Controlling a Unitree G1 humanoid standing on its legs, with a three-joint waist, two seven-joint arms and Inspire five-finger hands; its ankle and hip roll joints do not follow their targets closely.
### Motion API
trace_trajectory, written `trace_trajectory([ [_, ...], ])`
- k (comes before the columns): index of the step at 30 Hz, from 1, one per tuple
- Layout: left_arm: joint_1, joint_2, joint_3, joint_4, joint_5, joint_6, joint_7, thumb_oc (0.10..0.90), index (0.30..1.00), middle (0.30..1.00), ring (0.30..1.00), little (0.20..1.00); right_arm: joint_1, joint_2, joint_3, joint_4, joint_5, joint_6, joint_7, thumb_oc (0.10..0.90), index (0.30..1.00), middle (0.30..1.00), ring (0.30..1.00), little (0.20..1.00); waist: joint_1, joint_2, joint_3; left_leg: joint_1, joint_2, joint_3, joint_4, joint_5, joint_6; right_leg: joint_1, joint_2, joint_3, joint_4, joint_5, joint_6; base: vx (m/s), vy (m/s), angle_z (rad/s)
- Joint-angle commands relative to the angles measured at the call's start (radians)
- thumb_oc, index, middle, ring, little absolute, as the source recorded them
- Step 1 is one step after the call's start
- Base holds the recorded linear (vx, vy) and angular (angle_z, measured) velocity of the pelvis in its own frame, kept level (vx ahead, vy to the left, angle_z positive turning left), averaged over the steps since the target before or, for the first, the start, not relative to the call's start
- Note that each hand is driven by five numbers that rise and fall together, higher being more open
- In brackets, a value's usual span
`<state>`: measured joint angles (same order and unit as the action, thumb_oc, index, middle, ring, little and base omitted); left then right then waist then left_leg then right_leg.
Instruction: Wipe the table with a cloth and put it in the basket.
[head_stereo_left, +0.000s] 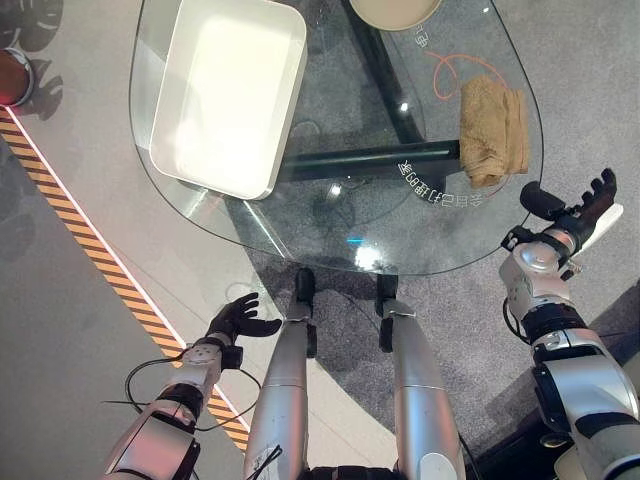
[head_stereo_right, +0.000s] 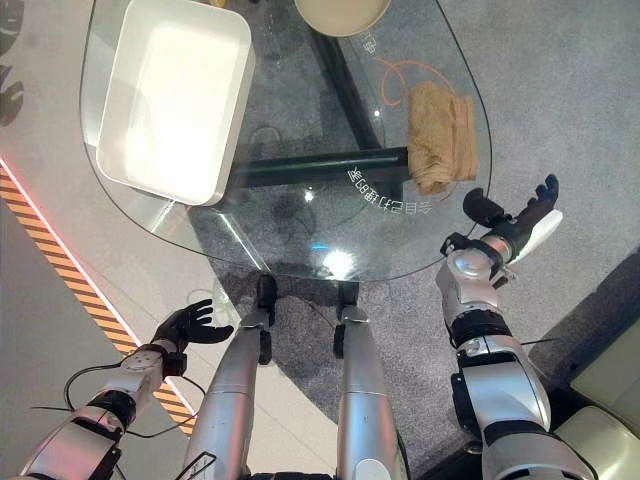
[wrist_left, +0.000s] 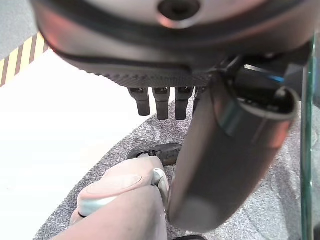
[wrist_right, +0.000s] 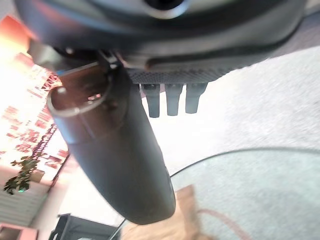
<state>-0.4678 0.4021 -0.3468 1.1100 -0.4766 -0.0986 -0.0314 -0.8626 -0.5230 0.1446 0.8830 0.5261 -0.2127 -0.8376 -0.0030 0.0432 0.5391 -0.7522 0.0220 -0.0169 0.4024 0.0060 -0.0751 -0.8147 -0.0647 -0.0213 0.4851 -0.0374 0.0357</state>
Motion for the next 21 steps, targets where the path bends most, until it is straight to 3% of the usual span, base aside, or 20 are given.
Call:
trace_trajectory([
  [1, 0.058, 0.0, 0.008, -0.002, -0.032, -0.01, 0.028, 0.8, 0.9, 0.9, 0.9, 0.9, -0.051, -0.142, 0.037, -0.085, -0.059, -0.034, -0.073, 0.8, 0.9, 0.9, 0.9, 0.9, 0.003, 0.021, -0.019, 0.009, -0.055, 0.035, 0.041, -0.044, 0.033, 0.073, 0.04, -0.066, -0.011, -0.047, -0.021, 0.0, 0.0, 0.0],
  [12, 0.063, -0.014, 0.0, -0.021, -0.034, -0.001, 0.032, 0.8, 0.9, 0.9, 0.9, 0.9, -0.166, -0.137, 0.121, -0.168, -0.107, 0.03, -0.04, 0.8, 0.9, 0.9, 0.9, 0.9, 0.011, 0.034, -0.019, 0.036, -0.056, 0.045, 0.009, -0.036, 0.031, 0.09, 0.039, -0.067, -0.025, -0.054, -0.026, 0.0, 0.0, 0.0],
  [17, 0.072, -0.031, 0.0, -0.035, -0.017, 0.005, 0.033, 0.8, 0.9, 0.9, 0.9, 0.9, -0.201, -0.114, 0.165, -0.214, -0.151, 0.133, -0.02, 0.8, 0.9, 0.9, 0.9, 0.9, 0.016, 0.042, -0.019, 0.048, -0.057, 0.051, -0.003, -0.03, 0.03, 0.096, 0.035, -0.068, -0.031, -0.054, -0.029, 0.01, 0.009, 0.03],
  [21, 0.078, -0.045, -0.003, -0.04, -0.012, 0.002, 0.04, 0.8, 0.9, 0.9, 0.9, 0.9, -0.209, -0.101, 0.188, -0.21, -0.161, 0.176, -0.009, 0.8, 0.9, 0.9, 0.9, 0.9, 0.02, 0.047, -0.019, 0.054, -0.059, 0.053, -0.012, -0.026, 0.029, 0.101, 0.035, -0.069, -0.034, -0.055, -0.032, 0.0, 0.0, 0.0],
])
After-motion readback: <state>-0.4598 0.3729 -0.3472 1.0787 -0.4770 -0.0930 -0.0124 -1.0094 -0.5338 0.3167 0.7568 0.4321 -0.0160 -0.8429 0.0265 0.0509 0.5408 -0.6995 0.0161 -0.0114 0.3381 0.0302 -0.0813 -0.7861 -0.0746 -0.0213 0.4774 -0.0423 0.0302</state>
